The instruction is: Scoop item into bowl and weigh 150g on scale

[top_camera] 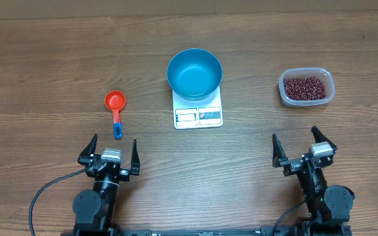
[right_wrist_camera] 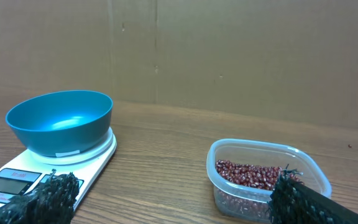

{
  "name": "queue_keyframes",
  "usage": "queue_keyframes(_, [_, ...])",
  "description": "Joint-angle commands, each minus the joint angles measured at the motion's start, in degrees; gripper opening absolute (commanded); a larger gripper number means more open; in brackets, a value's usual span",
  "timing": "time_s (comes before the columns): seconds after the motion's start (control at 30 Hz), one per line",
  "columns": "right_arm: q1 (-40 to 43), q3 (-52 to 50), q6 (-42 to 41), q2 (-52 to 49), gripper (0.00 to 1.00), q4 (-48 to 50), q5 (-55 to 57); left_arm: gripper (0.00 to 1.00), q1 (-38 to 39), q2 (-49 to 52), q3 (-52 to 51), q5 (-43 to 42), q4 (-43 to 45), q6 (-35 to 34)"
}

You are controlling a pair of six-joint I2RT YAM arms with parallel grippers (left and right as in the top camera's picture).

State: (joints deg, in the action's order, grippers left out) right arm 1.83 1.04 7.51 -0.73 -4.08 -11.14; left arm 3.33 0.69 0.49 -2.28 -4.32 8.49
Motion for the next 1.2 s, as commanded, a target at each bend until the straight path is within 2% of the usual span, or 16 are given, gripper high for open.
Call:
queue_keyframes(0.0, [-0.2,-0.6,0.1,0.6,1.0,0.2,0.6,0.99,-0.2,-0.4,-0.2,0.3,-0.1,-0.8])
queue_keyframes(0.23, [-0.2,-0.6,0.1,0.6,1.0,0.2,0.6,0.99,-0.2,-0.4,-0.2,0.3,-0.1,-0.9])
queue_keyframes(0.6, [-0.2,-0.6,0.1,0.6,1.0,0.2,0.6,0.99,-0.2,-0.4,0.1,-0.5,-0.4,-5.0])
queue_keyframes(0.73, [-0.2,-0.6,0.1,0.6,1.0,0.2,0.6,0.99,-0.2,-0.4,1.9,-3.1,-2.1,-5.6])
queue_keyframes(1.03, [-0.2,-0.6,0.1,0.6,1.0,0.2,0.6,0.99,-0.2,-0.4,11.6,-2.4,-16.7,-4.2])
queue_keyframes(1.17, [-0.2,-0.6,0.1,0.6,1.0,0.2,0.6,1.0,-0.2,-0.4,14.6,-0.7,-20.6,-4.3])
